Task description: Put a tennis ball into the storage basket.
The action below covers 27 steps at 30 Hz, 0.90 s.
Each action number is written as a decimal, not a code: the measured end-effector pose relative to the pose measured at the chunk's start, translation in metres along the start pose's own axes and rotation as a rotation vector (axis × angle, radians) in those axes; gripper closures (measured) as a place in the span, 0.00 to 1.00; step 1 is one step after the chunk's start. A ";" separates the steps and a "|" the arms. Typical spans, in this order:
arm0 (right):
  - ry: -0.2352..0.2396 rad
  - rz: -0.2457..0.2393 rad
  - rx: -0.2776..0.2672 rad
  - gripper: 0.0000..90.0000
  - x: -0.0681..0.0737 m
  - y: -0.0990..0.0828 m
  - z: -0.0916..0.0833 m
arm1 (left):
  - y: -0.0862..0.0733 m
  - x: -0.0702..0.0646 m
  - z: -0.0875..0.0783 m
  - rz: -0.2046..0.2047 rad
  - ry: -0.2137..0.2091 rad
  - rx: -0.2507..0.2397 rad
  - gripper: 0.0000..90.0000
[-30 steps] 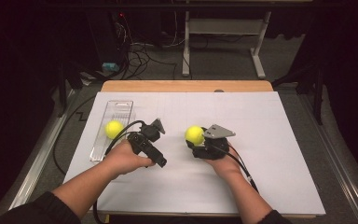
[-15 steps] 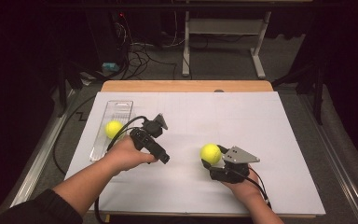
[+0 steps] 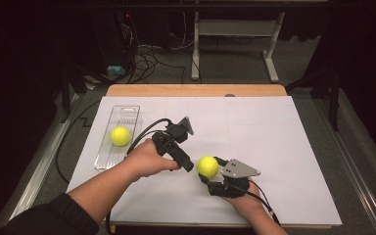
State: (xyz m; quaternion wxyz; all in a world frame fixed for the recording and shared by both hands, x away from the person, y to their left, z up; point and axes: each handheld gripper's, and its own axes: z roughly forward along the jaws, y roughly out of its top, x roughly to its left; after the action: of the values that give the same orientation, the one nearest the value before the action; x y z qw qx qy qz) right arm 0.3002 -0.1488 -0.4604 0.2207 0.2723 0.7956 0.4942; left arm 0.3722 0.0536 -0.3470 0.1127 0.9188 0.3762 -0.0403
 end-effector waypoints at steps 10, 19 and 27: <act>0.030 -0.012 -0.011 0.30 0.014 0.005 0.009 | 0.015 -0.016 0.014 0.046 -0.038 0.036 0.01; 0.043 -0.026 -0.046 0.30 0.019 0.010 0.007 | 0.022 -0.025 0.028 0.064 -0.076 0.051 0.12; 0.043 -0.031 -0.049 0.29 0.017 0.010 0.007 | 0.022 -0.028 0.026 0.088 -0.088 0.032 0.30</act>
State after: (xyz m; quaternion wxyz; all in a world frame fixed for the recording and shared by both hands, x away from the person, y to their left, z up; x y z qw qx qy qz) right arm 0.2945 -0.1295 -0.4559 0.2178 0.2439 0.7919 0.5157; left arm 0.3677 0.0135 -0.3643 0.1160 0.9335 0.3294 -0.0815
